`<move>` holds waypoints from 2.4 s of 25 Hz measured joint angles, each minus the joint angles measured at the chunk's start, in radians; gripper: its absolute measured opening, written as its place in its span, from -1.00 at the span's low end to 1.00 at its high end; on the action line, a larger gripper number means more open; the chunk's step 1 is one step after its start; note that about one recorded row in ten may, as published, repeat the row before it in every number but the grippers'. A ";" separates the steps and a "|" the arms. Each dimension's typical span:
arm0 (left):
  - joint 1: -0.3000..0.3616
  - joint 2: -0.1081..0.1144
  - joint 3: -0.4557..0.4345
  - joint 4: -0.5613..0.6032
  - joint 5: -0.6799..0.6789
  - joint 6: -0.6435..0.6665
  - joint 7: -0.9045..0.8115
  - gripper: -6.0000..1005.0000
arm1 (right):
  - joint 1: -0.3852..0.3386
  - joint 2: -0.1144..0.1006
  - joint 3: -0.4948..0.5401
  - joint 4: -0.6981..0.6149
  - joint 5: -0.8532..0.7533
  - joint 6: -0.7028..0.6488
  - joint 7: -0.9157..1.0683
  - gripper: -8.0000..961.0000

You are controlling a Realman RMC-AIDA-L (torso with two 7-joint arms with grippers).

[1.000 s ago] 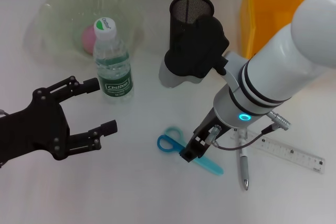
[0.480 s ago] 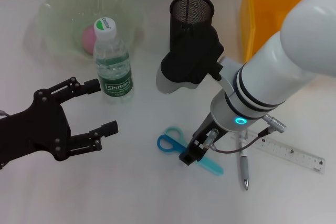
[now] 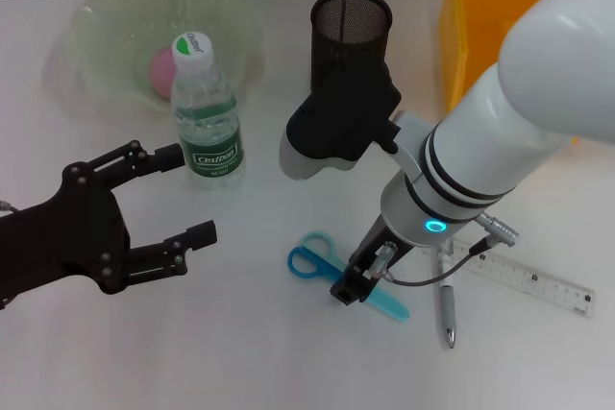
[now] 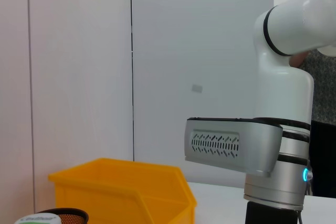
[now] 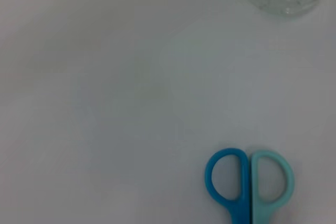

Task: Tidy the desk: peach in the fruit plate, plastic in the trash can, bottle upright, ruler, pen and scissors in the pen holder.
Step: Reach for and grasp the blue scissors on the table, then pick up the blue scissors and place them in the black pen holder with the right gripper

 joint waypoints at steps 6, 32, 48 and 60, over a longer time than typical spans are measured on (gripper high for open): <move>0.001 0.000 0.000 0.000 0.000 0.000 0.000 0.69 | 0.006 0.000 0.000 0.001 0.001 0.000 0.001 -0.11; -0.003 0.000 0.000 -0.009 0.000 -0.001 0.001 0.69 | 0.036 0.000 -0.001 0.049 0.018 -0.002 0.002 -0.53; -0.001 0.000 0.000 -0.009 0.000 -0.002 0.002 0.69 | 0.029 0.000 0.005 0.040 0.020 -0.011 0.002 -0.55; 0.002 0.000 0.000 -0.009 0.000 -0.001 0.002 0.69 | -0.018 -0.007 0.085 -0.073 -0.014 -0.015 -0.001 -0.55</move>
